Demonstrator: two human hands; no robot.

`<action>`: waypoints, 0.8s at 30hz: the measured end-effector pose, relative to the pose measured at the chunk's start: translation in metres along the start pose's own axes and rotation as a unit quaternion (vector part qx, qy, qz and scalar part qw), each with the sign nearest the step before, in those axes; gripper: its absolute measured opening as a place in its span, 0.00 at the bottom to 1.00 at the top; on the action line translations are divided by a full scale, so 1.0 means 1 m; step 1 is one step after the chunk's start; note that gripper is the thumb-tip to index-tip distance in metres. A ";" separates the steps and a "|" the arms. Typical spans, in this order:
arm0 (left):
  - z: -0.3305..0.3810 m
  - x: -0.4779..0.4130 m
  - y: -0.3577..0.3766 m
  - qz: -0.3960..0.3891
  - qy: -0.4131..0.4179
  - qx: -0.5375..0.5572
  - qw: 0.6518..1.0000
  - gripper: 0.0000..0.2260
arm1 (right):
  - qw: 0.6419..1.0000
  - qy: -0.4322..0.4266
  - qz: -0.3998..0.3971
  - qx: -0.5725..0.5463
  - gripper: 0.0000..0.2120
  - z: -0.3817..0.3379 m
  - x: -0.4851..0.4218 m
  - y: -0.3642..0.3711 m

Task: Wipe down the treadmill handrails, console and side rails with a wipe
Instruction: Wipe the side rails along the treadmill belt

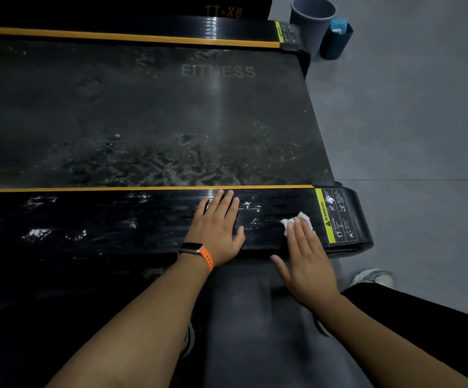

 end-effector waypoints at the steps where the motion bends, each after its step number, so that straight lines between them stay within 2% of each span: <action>1: 0.000 0.000 0.000 0.003 0.000 0.000 1.000 0.33 | 1.000 -0.008 -0.002 -0.011 0.38 -0.012 -0.011 0.004; 3: 0.000 0.000 0.000 0.007 0.001 0.000 1.000 0.33 | 0.998 -0.052 -0.013 -0.022 0.39 -0.031 -0.030 0.010; 6: 0.000 0.000 0.000 0.003 0.002 -0.001 1.000 0.33 | 0.995 -0.091 -0.039 -0.009 0.38 -0.016 -0.034 0.005; 10: 0.000 0.000 -0.001 -0.001 0.000 -0.002 1.000 0.33 | 0.999 -0.028 -0.036 -0.004 0.37 0.026 -0.006 -0.005; 13: 0.000 0.000 -0.001 0.001 0.000 -0.003 1.000 0.33 | 0.999 0.002 -0.026 -0.020 0.39 0.006 -0.018 0.000; 16: 0.001 0.000 -0.001 0.003 0.000 -0.005 1.000 0.33 | 0.996 -0.059 -0.040 -0.050 0.40 -0.025 -0.044 0.006; 19: 0.001 -0.001 -0.001 0.005 0.001 0.005 1.000 0.33 | 0.991 -0.109 -0.072 -0.033 0.39 -0.009 -0.047 0.003; 24: 0.001 0.000 -0.003 0.002 -0.001 0.001 1.000 0.33 | 0.997 -0.009 -0.067 -0.033 0.39 0.032 -0.020 -0.007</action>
Point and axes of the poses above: each hand's wrist, its own x-axis away from the middle knuckle, its own y-axis out of the palm, z = x × y, the point moved 2 cm from there along -x, towards the middle knuckle, and after that the axes turned 15 degrees about -y, right-handed, at the moved point
